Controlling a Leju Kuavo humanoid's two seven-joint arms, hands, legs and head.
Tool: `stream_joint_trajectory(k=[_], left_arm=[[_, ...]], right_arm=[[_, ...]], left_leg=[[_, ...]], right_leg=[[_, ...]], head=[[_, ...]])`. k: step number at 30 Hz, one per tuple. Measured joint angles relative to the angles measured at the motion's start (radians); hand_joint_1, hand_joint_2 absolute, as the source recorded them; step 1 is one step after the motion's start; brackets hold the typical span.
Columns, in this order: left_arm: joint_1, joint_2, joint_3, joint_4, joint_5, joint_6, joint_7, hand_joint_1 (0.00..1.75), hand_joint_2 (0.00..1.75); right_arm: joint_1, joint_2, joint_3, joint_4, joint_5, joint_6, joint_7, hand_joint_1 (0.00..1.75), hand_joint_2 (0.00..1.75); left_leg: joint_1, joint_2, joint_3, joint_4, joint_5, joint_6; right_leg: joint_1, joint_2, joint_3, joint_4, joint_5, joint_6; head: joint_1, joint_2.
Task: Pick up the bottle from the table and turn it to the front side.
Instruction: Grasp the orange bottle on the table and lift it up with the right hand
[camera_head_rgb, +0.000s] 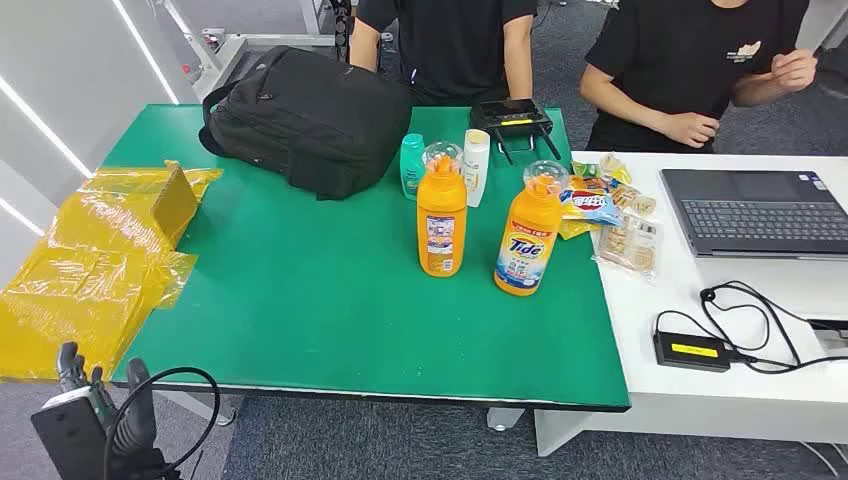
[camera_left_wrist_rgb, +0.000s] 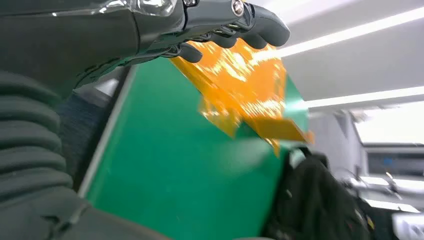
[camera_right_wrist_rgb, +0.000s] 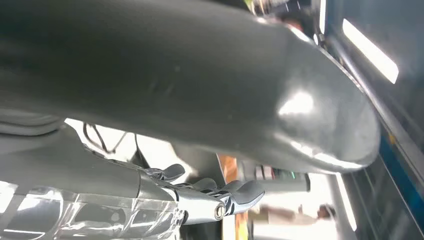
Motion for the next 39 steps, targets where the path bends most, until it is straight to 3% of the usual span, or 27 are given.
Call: stream_joint_trajectory(k=[10, 17, 29, 33, 39], left_arm=[[0.001, 0.058, -0.117, -0.027, 0.037, 0.027, 0.003, 0.00, 1.75], [-0.018, 0.104, -0.171, -0.027, 0.049, -0.003, -0.015, 0.00, 1.75], [-0.161, 0.195, -0.278, 0.030, 0.100, -0.111, 0.020, 0.00, 1.75], [-0.251, 0.215, -0.304, 0.110, 0.075, -0.153, 0.041, 0.00, 1.75], [-0.361, 0.231, -0.337, 0.236, 0.058, -0.166, 0.048, 0.00, 1.75]], right_arm=[[-0.058, -0.069, 0.036, 0.137, -0.013, 0.088, 0.043, 0.00, 0.00], [-0.090, -0.099, 0.053, 0.198, -0.028, 0.137, 0.026, 0.00, 0.00], [-0.225, -0.167, 0.149, 0.361, -0.012, 0.271, 0.045, 0.00, 0.00], [-0.318, -0.182, 0.177, 0.445, -0.009, 0.334, 0.063, 0.00, 0.00], [-0.424, -0.201, 0.211, 0.573, -0.009, 0.348, 0.067, 0.00, 0.00]], left_leg=[[0.000, 0.000, 0.000, 0.000, 0.000, 0.000], [0.000, 0.000, 0.000, 0.000, 0.000, 0.000], [0.000, 0.000, -0.001, 0.000, 0.002, -0.001], [0.000, 0.001, -0.001, 0.000, 0.004, -0.001], [0.000, 0.001, -0.002, 0.001, 0.005, -0.001]], right_leg=[[0.000, 0.000, 0.000, 0.000, 0.000, 0.000], [0.000, 0.000, -0.001, 0.000, 0.000, 0.000], [0.000, 0.000, -0.001, 0.000, 0.003, 0.000], [0.000, 0.001, -0.002, 0.000, 0.005, 0.000], [0.000, 0.001, -0.002, 0.001, 0.006, 0.000]], head=[[0.000, 0.000], [0.000, 0.000], [0.000, 0.000], [0.000, 0.000], [0.000, 0.000]])
